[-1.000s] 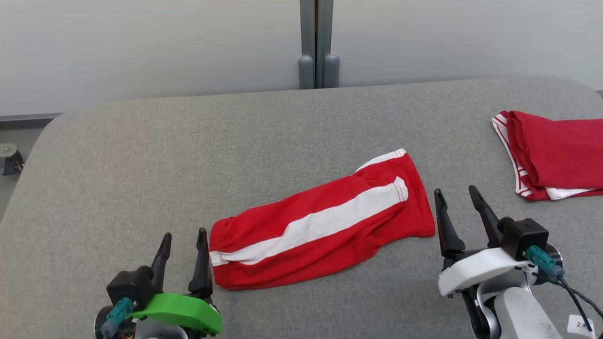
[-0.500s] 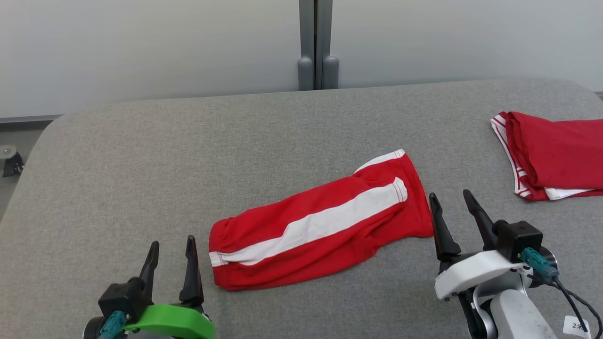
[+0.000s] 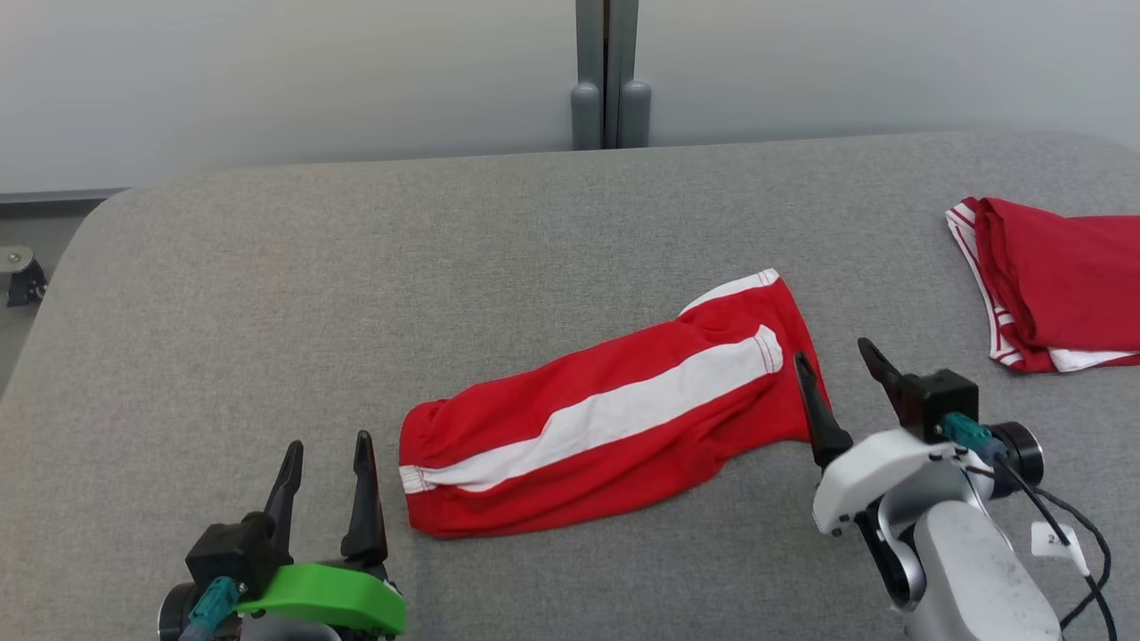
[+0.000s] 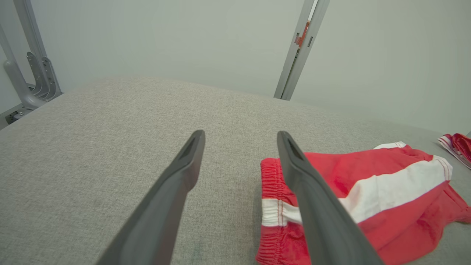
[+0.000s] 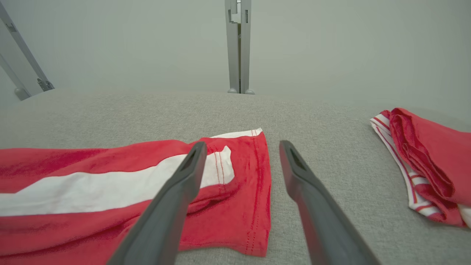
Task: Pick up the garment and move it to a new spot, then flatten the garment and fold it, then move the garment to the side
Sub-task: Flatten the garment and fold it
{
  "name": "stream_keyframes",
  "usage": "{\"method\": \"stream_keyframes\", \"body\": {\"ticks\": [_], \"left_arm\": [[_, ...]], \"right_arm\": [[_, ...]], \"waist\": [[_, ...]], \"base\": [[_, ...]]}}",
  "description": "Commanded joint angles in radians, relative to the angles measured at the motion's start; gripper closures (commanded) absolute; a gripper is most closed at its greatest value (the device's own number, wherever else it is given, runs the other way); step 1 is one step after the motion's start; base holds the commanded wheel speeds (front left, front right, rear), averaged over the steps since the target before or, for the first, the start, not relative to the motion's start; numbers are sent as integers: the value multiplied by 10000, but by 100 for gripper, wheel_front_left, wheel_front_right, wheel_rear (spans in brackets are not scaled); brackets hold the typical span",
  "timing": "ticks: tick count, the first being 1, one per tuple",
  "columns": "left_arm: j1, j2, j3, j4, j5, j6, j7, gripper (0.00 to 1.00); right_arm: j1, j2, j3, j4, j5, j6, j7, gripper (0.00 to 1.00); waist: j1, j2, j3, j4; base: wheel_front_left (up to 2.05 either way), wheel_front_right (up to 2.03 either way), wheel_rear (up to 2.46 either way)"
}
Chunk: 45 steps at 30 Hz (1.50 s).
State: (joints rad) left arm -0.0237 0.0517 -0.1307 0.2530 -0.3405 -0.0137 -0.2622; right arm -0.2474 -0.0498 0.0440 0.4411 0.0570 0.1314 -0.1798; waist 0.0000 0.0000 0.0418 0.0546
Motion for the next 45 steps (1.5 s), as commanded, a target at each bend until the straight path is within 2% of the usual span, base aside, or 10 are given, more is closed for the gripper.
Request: {"method": "stream_keyframes", "body": {"ticks": [1, 4, 9, 20, 22, 23, 25, 32, 43, 45], "left_arm": [[-185, 2, -10, -37, 107, -37, -33, 0], [-296, -2, -100, -43, -16, -12, -34, 0], [-450, 1, -281, -57, -184, 110, -32, 0], [-512, -2, -425, -28, -304, 132, -33, 0], [-424, -3, -578, 138, -371, -47, -34, 0], [-384, -3, -657, 263, -416, -153, -34, 0], [-354, 0, -893, 583, -468, -415, -30, 0], [-745, 163, -1648, 1124, -787, -999, 442, 0], [-1636, 560, -2337, 1980, -1775, -1165, 1056, 0], [-1740, 654, -2531, 2044, -1959, -1170, 1064, 26]], "right_arm": [[-403, -109, 80, 197, -163, -16, 314, 0], [-992, -329, 357, 633, -244, -16, 1036, 0], [-1820, -878, 1085, 1447, 288, -16, 2200, 0], [-2492, -1682, 2183, 2346, 1436, -16, 2961, 0], [-2587, -1778, 2333, 2419, 1604, -16, 2926, 54], [-2609, -1802, 2398, 2449, 1650, -16, 2908, 65], [-2667, -1841, 2519, 2502, 1771, -16, 2873, 100], [-2699, -1993, 2795, 2501, 2159, -16, 2637, 100], [-2808, -1919, 3173, 2509, 2374, -16, 2428, 100], [-2821, -1920, 3228, 2530, 2402, -16, 2385, 100]], "waist": [[0, 0, 206, 170], [0, 0, 373, 359], [0, 0, 638, 754], [0, 0, 880, 1236], [0, 0, 892, 1247], [0, 0, 894, 1243], [0, 0, 891, 1228], [0, 0, 911, 1088], [0, 0, 1003, 715], [0, 0, 1001, 668]], "base": [[0, 0, 0], [0, 0, 0], [0, 0, 0], [0, 0, 0], [0, 0, 0], [0, 0, 0], [0, 0, 0], [0, 0, 0], [0, 0, 0], [0, 0, 0]]}}
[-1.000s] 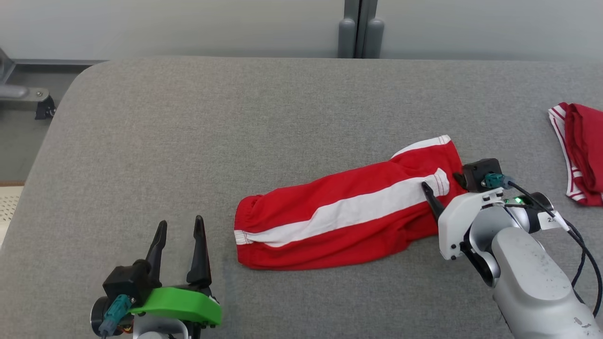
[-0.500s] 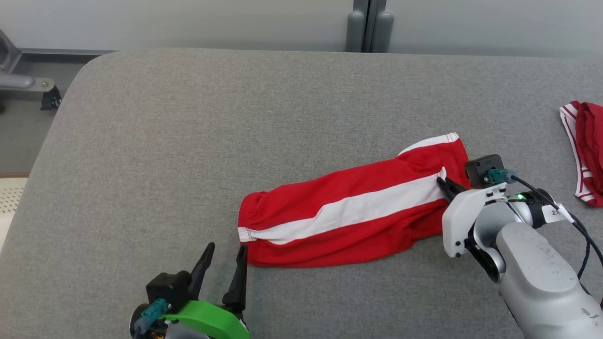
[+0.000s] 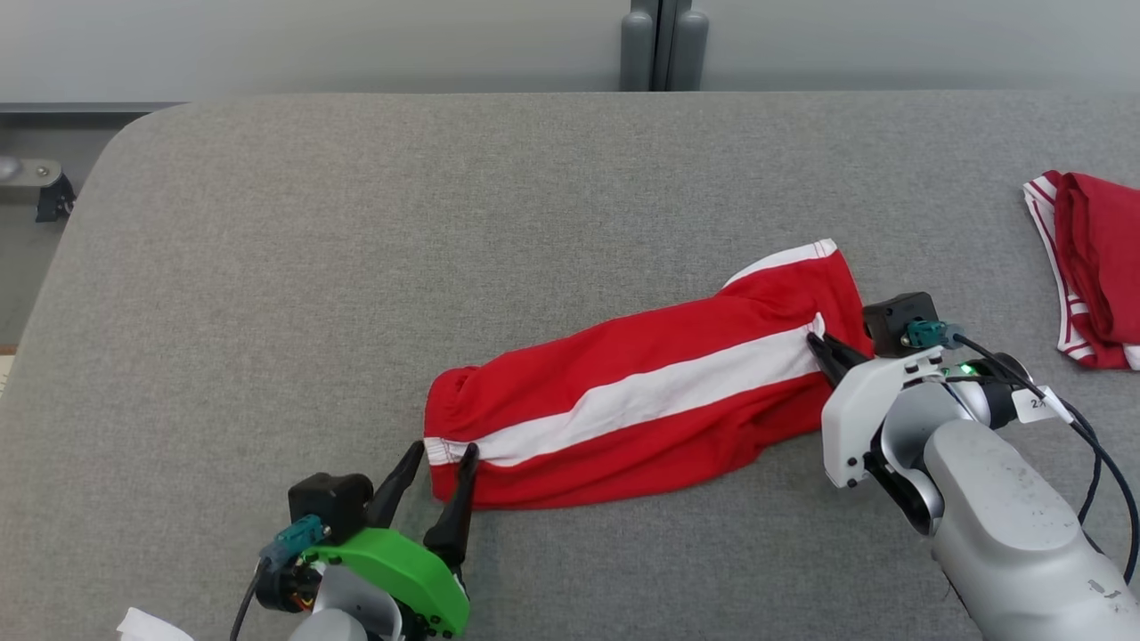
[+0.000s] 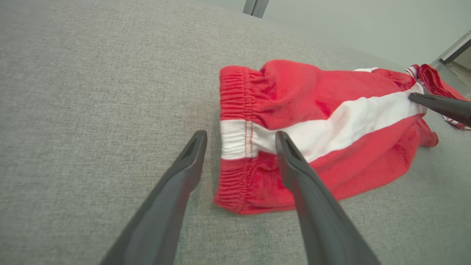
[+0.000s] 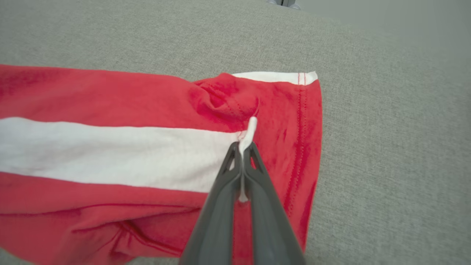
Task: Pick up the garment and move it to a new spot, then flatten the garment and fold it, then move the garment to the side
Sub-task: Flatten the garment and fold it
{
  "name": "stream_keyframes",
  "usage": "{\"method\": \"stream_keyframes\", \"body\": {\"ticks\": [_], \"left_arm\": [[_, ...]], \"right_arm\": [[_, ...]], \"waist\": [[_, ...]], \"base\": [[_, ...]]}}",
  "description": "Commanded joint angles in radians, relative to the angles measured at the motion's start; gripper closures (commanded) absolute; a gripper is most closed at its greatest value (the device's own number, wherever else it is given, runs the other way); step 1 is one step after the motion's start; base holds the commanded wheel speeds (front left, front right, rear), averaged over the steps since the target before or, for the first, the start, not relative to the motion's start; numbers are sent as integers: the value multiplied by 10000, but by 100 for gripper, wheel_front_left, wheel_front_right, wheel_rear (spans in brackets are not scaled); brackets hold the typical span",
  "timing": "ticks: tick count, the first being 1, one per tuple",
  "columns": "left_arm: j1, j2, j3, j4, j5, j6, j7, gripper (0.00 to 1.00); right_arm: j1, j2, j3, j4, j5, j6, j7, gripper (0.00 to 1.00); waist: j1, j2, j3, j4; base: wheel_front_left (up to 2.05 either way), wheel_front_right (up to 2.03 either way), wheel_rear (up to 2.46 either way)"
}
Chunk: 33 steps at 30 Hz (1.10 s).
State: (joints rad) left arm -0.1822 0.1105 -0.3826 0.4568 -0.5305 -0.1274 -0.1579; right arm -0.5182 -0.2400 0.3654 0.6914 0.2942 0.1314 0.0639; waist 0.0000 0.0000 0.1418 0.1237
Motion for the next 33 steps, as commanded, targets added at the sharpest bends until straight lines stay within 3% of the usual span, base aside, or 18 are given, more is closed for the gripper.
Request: {"method": "stream_keyframes", "body": {"ticks": [1, 2, 3, 5, 13, 21, 25, 33], "left_arm": [[-190, 124, -140, 12, -160, -36, 1, 55], [-202, 174, -249, 13, -257, -36, -25, 62], [-210, 233, -371, -2, -401, -37, -53, 79], [-242, 317, -574, -14, -579, -39, -121, 100], [-235, 618, -1083, -221, -976, -41, -535, 100], [-128, 963, -681, -1463, -1248, -35, -905, 100], [-130, 1262, -328, -2832, -1406, 33, -863, 100], [-733, 2094, 319, -6514, -1485, 536, 64, 100]], "right_arm": [[-113, -24, 30, 43, 46, -16, -80, 100], [-112, -29, 42, 56, 57, -16, -92, 100], [-111, -34, 42, 68, 81, -16, -133, 100], [-101, -43, 34, 108, 108, -16, -193, 100], [145, 24, -202, 181, 211, -16, -848, 100], [429, 185, -1005, -631, 131, -16, -2227, 100], [648, 252, -1364, -1933, 69, -16, -2406, 100], [1506, 246, -2504, -6463, -465, -16, -1856, 100]], "waist": [[0, 0, -6, -43], [0, 0, -13, -58], [0, 0, -22, -73], [0, 0, -52, -88], [0, 0, -401, -139], [0, 0, -1169, -473], [0, 0, -1563, -807], [0, 0, -1794, -1455]], "base": [[0, 0, 0], [0, 0, 0], [0, 0, 0], [0, 0, 0], [0, 0, 0], [0, 0, 0], [0, 0, 0], [0, 0, 0]]}}
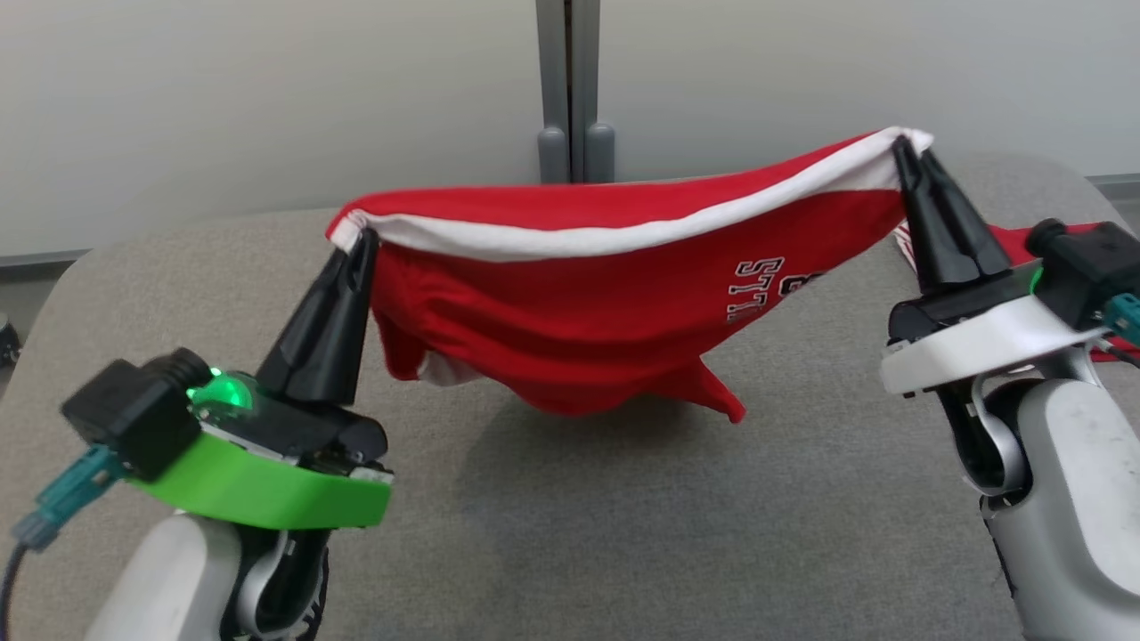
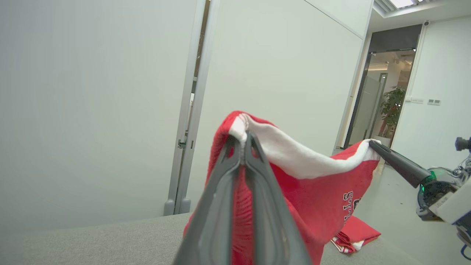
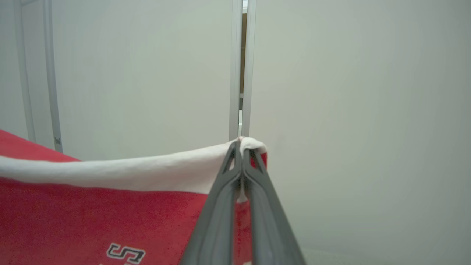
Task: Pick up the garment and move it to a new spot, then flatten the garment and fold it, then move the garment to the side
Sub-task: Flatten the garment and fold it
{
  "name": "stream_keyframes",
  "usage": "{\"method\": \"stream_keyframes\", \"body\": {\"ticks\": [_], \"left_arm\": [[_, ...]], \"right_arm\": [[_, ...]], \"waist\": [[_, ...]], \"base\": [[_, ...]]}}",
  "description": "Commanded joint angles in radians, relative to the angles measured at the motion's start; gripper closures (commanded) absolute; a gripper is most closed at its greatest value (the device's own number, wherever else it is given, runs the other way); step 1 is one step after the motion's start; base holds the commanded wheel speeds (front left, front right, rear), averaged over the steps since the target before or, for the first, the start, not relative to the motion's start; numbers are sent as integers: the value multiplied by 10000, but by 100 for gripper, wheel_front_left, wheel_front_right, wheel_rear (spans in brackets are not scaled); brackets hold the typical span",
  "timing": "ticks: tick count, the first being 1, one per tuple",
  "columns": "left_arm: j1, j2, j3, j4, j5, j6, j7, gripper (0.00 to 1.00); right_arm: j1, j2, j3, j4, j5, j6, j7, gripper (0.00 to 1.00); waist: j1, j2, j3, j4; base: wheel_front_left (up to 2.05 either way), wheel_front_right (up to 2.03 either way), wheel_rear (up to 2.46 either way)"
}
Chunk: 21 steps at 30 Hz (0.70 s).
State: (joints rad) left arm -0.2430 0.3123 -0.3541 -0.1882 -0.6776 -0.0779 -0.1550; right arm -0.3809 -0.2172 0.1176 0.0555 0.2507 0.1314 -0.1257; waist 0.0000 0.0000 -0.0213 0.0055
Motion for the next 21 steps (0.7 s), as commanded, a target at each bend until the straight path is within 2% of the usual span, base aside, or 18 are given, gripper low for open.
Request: {"method": "stream_keyframes", "body": {"ticks": [1, 7, 12, 16, 19, 21], "left_arm": [[-279, 184, 144, -547, -4, 144, 209, 100], [-1240, 822, 596, -2415, 132, 473, 1222, 100], [-1884, 1330, 694, -2855, 191, 484, 2077, 100], [-2375, 1570, 554, -2291, 30, 332, 2627, 100], [-2897, 1655, 374, -1325, 20, 116, 2890, 100], [-3411, 1657, 267, -582, 89, -23, 2943, 100]], "right_arm": [[282, 53, -198, -753, -111, -16, 213, 100], [863, 187, -874, -3552, -527, -16, 1136, 100], [1094, 277, -1202, -4950, -779, -16, 1725, 100], [953, 315, -1071, -4979, -819, -15, 2028, 100], [359, 181, -850, -4111, -963, -16, 1794, 100], [-272, 453, -688, -3215, -793, -16, 1406, 100]], "waist": [[0, 0, -159, -337], [0, 0, 8, -611], [0, 0, 379, -751], [0, 0, 978, -787], [0, 0, 1498, -859], [0, 0, 1840, -957]], "base": [[0, 0, 0], [0, 0, 0], [0, 0, 0], [0, 0, 0], [0, 0, 0], [0, 0, 0]]}}
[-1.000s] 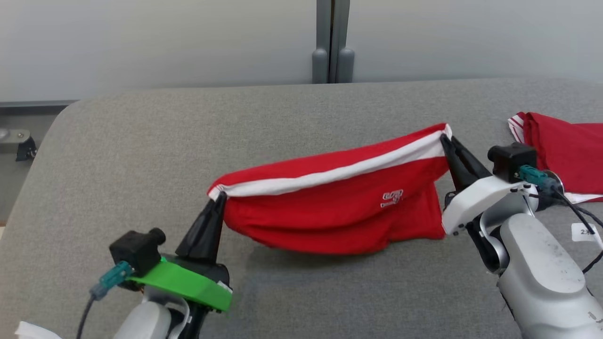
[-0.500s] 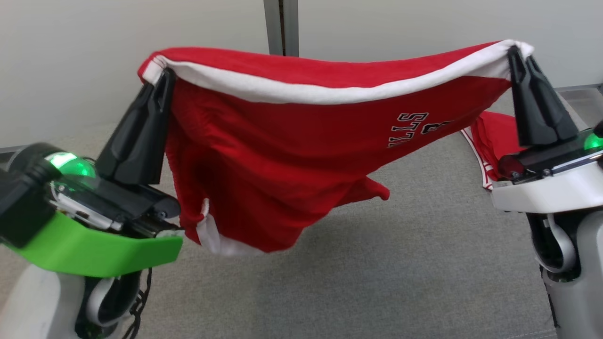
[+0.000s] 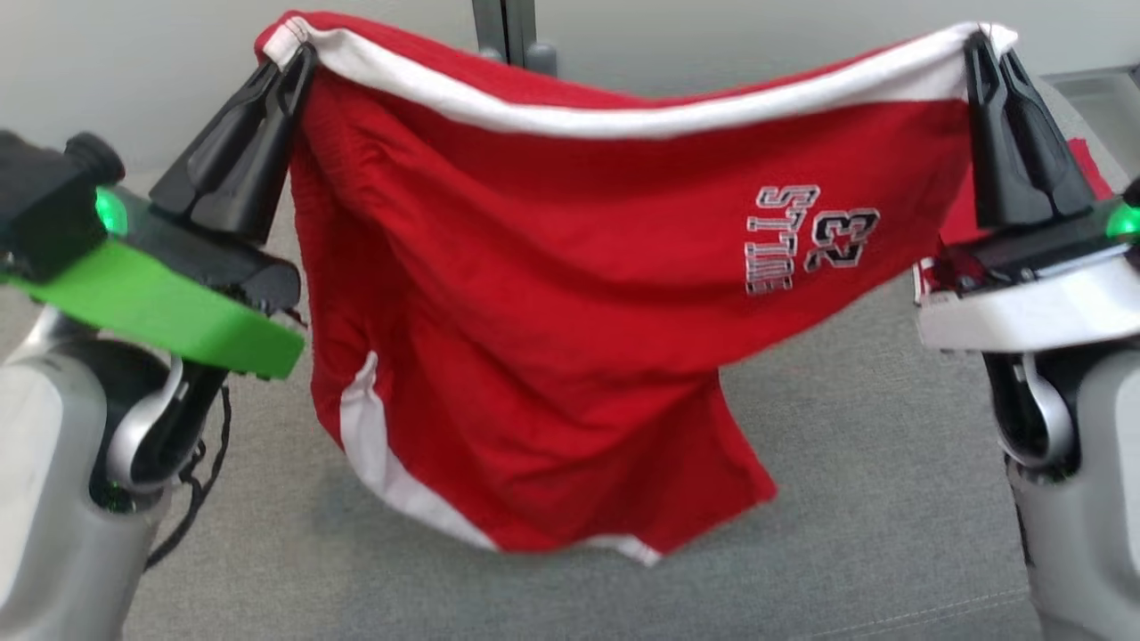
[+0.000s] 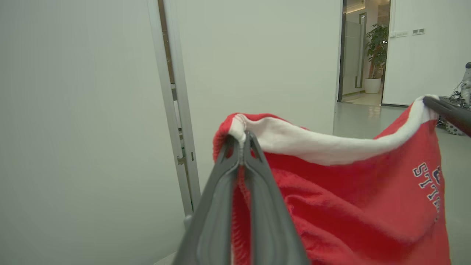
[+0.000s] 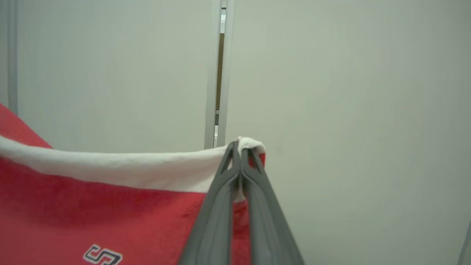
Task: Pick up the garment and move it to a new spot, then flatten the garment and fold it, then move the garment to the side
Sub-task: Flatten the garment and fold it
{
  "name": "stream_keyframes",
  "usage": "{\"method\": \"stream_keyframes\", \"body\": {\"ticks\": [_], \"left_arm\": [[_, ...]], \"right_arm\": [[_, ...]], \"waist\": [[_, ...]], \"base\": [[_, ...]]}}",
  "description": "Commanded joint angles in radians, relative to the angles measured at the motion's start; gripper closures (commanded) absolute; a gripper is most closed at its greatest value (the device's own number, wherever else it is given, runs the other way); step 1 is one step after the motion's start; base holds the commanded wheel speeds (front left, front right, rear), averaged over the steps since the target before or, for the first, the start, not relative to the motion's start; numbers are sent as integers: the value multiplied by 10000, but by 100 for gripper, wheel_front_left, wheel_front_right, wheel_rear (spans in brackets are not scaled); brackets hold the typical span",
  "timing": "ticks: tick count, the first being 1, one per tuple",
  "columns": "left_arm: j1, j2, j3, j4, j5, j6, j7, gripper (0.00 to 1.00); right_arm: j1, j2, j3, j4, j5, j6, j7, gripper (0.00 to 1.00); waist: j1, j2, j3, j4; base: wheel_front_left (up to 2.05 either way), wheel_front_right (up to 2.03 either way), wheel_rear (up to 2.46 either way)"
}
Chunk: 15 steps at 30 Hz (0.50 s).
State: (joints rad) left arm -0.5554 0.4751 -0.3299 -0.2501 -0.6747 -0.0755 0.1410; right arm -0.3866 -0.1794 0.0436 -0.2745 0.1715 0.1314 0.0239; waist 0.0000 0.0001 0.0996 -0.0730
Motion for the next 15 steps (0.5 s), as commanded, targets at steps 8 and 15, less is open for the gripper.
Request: {"method": "stream_keyframes", "body": {"ticks": [8, 15], "left_arm": [[-3942, -353, -285, 3281, 901, -409, -1008, 100], [-5337, -791, -720, 5380, 961, -540, -2786, 100]], "right_arm": [[-4342, 662, 483, 3811, -1049, -18, -2117, 100], [-5317, 1230, 696, 5317, -1336, -16, -2822, 100]], "waist": [[0, -1, 1668, -619], [0, -1, 2455, -719]], "base": [[0, 0, 0], [0, 0, 0]]}}
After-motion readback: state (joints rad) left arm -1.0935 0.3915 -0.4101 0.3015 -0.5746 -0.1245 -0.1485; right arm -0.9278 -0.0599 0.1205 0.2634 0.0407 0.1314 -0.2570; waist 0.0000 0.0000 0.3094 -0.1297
